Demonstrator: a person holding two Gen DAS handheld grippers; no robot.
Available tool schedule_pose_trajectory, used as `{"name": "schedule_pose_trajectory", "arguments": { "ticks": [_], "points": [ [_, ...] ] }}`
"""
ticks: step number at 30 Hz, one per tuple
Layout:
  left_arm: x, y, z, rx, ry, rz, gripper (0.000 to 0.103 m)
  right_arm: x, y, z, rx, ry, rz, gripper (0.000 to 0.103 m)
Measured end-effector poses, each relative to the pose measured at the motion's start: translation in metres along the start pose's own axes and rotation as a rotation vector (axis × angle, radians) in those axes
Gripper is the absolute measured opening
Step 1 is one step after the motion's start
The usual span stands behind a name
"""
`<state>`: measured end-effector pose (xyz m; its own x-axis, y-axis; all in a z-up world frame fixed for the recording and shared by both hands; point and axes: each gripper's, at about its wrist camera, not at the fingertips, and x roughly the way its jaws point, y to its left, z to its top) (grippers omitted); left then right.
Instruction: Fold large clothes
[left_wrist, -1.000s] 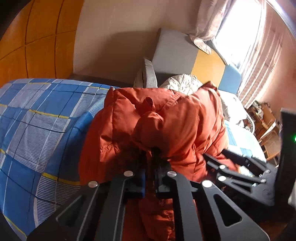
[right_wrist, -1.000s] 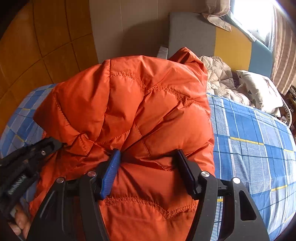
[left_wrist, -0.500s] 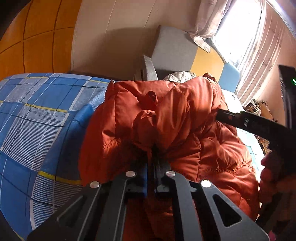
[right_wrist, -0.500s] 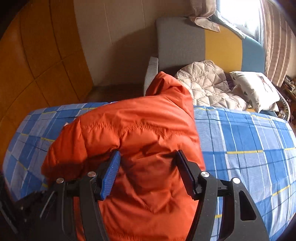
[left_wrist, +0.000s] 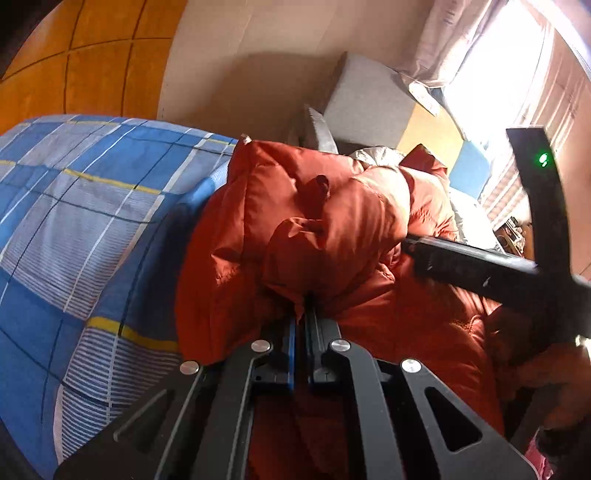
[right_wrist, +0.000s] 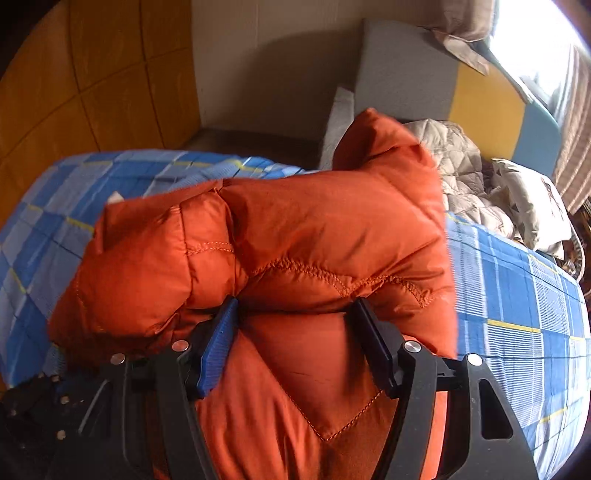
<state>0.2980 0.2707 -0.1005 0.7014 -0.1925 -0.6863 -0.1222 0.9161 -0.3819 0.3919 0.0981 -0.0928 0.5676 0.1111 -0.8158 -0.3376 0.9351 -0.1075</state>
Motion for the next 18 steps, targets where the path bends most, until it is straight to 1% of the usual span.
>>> {"name": "schedule_pose_trajectory", "arguments": {
  "ticks": [4,6,8,9,10,11,12,13,14,15,16,17,18],
  "points": [
    [0.003,0.001,0.0,-0.011,0.009,0.007,0.004,0.013,0.0,-0.008,0.003,-0.007,0.002,0.065],
    [0.002,0.0,0.003,-0.037,0.024,0.014,0.004,0.013,0.001,-0.009,-0.001,-0.009,-0.002,0.065],
    [-0.003,0.001,0.009,-0.073,0.025,0.029,0.01,0.01,-0.001,-0.01,0.007,-0.017,0.003,0.065],
    [-0.006,0.0,0.011,-0.082,0.021,0.029,0.01,0.008,-0.001,-0.01,0.004,-0.018,0.002,0.065],
    [-0.01,-0.001,0.013,-0.084,0.012,0.044,0.015,0.004,-0.003,-0.009,0.01,-0.022,0.007,0.065],
    [-0.013,-0.003,0.016,-0.088,0.005,0.074,0.033,0.001,-0.004,-0.009,0.018,-0.028,0.012,0.065],
    [-0.015,-0.005,0.018,-0.088,0.004,0.07,0.037,-0.002,-0.005,-0.009,0.022,-0.034,0.013,0.065],
    [-0.017,-0.009,0.02,-0.081,-0.001,0.085,0.04,-0.008,-0.007,-0.009,0.022,-0.044,0.017,0.065],
    [-0.02,-0.014,0.023,-0.069,-0.011,0.112,0.05,-0.012,-0.009,-0.01,0.026,-0.053,0.022,0.065],
    [-0.021,-0.02,0.028,-0.057,-0.018,0.126,0.058,-0.016,-0.012,-0.01,0.033,-0.057,0.029,0.069],
    [-0.02,-0.023,0.03,-0.051,-0.015,0.13,0.061,-0.02,-0.014,-0.01,0.04,-0.061,0.034,0.074],
    [-0.016,-0.027,0.034,-0.048,-0.006,0.153,0.063,-0.027,-0.019,-0.011,0.053,-0.068,0.047,0.076],
    [-0.011,-0.029,0.036,-0.05,0.001,0.164,0.063,-0.032,-0.023,-0.012,0.059,-0.074,0.06,0.079]
  ]
}}
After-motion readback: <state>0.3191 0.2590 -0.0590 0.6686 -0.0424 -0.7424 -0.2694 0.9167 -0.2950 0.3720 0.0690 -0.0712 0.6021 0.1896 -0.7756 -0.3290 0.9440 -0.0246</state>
